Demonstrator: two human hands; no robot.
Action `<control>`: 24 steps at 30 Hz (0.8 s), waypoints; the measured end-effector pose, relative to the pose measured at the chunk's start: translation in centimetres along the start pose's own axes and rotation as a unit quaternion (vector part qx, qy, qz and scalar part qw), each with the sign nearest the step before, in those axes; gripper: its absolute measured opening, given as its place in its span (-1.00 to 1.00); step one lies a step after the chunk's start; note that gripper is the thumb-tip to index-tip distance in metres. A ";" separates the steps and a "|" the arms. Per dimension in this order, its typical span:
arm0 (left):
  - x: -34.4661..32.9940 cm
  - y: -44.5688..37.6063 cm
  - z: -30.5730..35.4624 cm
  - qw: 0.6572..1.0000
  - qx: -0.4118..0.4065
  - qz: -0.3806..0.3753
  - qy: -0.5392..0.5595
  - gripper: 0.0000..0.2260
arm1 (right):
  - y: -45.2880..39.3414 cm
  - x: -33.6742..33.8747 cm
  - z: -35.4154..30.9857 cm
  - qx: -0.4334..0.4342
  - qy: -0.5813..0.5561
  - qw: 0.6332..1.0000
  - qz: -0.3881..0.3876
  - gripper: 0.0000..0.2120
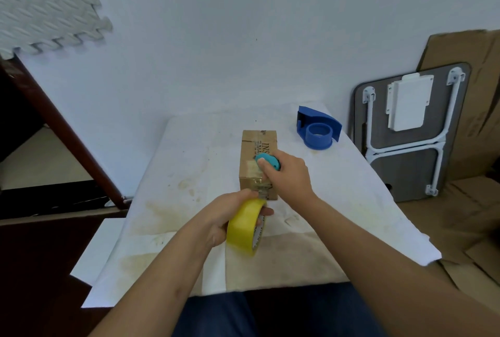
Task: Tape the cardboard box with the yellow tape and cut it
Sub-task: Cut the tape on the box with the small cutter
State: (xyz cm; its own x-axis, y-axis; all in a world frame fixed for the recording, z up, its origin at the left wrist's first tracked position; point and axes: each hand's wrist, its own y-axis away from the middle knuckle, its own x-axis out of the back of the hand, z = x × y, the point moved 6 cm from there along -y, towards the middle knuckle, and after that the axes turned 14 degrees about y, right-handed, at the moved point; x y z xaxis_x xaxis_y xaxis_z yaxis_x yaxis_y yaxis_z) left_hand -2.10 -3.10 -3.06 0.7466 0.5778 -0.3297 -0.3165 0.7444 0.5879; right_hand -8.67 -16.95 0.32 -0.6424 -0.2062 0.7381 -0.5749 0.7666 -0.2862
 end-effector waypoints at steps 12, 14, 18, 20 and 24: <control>-0.6 -0.3 0.3 0.999 -0.011 0.018 -0.026 -0.76 | 0.5 0.1 -0.3 0.029 0.006 0.999 -0.011 -0.70; -0.7 -0.1 0.2 0.999 0.000 0.021 -0.025 -0.77 | 0.5 0.1 -0.4 0.030 0.006 1.000 -0.009 -0.69; -0.5 0.3 -0.1 0.999 0.028 0.018 -0.006 -0.75 | 0.7 0.1 -0.4 0.029 0.007 1.000 -0.008 -0.69; -0.4 0.3 -0.3 0.999 0.037 0.013 -0.002 -0.73 | 0.6 0.0 -0.3 0.030 0.009 0.999 -0.007 -0.68; -0.7 0.2 -0.6 1.000 0.025 0.012 0.012 -0.76 | 0.7 -0.2 -0.2 0.027 0.003 1.000 -0.009 -0.65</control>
State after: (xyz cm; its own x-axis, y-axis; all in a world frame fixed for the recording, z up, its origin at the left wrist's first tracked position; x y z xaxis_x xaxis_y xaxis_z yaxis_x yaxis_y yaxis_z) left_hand -3.04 -3.16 -3.10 0.7249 0.6035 -0.3322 -0.3034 0.7126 0.6325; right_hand -8.86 -16.31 0.11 -0.6280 -0.2158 0.7477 -0.6133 0.7286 -0.3049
